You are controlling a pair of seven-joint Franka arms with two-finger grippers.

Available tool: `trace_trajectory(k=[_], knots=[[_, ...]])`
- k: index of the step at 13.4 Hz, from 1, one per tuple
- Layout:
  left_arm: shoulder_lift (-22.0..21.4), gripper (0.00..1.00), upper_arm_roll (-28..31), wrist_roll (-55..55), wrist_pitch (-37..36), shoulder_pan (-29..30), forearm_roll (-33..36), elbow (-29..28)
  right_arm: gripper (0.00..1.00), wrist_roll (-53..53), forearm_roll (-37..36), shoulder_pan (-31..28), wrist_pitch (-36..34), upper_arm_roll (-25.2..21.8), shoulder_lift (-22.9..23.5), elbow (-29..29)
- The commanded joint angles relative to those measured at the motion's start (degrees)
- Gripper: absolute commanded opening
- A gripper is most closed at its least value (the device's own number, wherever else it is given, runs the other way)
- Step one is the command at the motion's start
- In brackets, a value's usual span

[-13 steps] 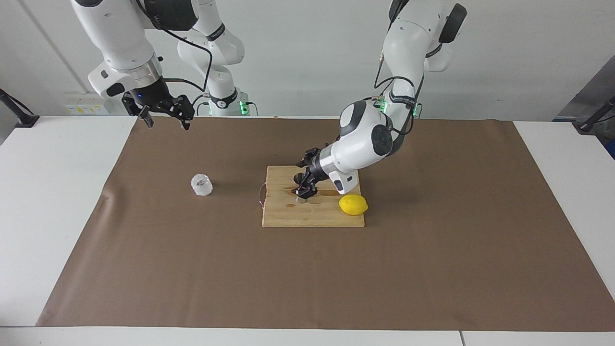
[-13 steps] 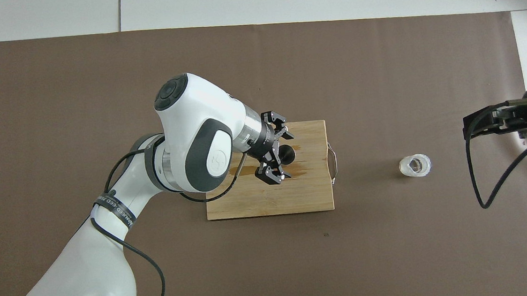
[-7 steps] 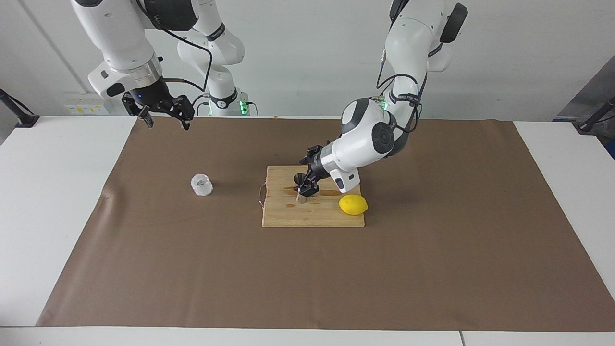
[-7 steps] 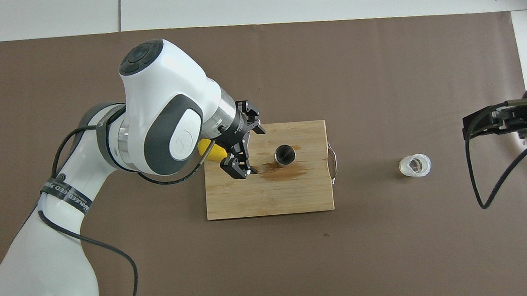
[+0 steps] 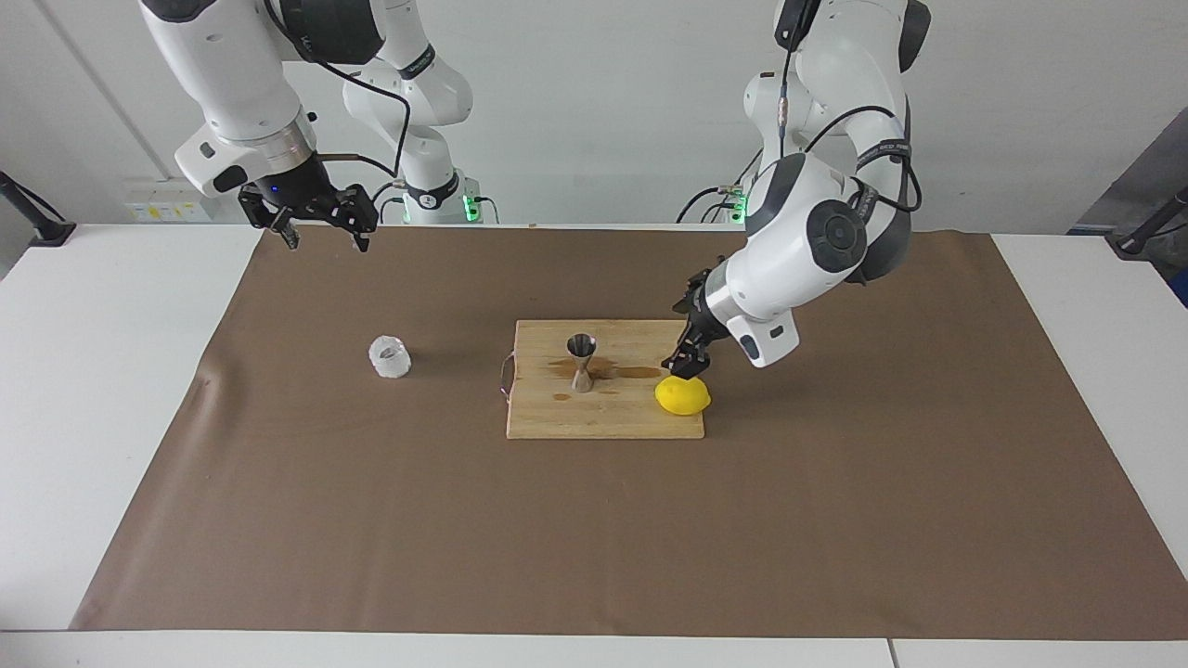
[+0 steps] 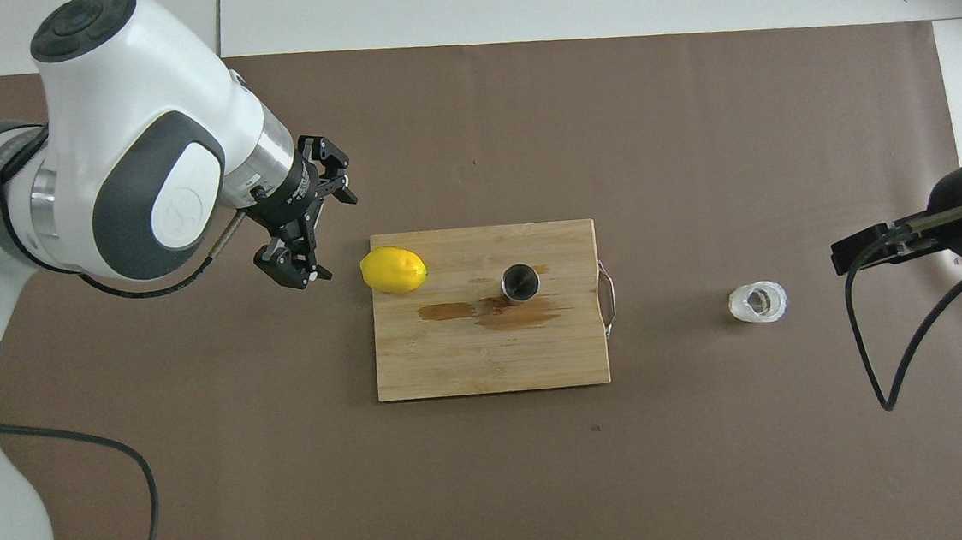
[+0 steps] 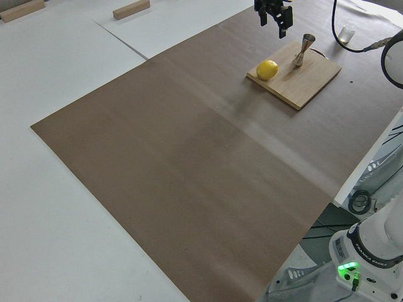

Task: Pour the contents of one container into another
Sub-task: 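Withdraw the left gripper while the right gripper reaches the white cup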

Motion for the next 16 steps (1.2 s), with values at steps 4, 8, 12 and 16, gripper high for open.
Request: trace_trajectory(k=[4,8,12,16], knots=[[-3.8,1.0,-0.2,18.9,-11.0,8.0,5.2,0.0,1.0,-24.1,1.4,-1.4,8.1,0.0,-4.8,-10.5],[-5.3,1.0,-0.3,30.2,-10.8,12.4,6.5,-0.1,1.0,-44.5,4.1,-3.7,15.1,0.0,-4.1,-14.8],[-5.4,1.0,-0.2,36.8,-10.9,16.0,9.9,-0.1,1.0,-63.6,9.8,-6.6,19.9,0.0,-1.0,-19.4],[-5.7,1.0,0.4,48.8,-10.5,18.0,9.9,-0.1,1.0,-80.5,16.4,-10.6,21.3,0.0,4.5,-20.5]])
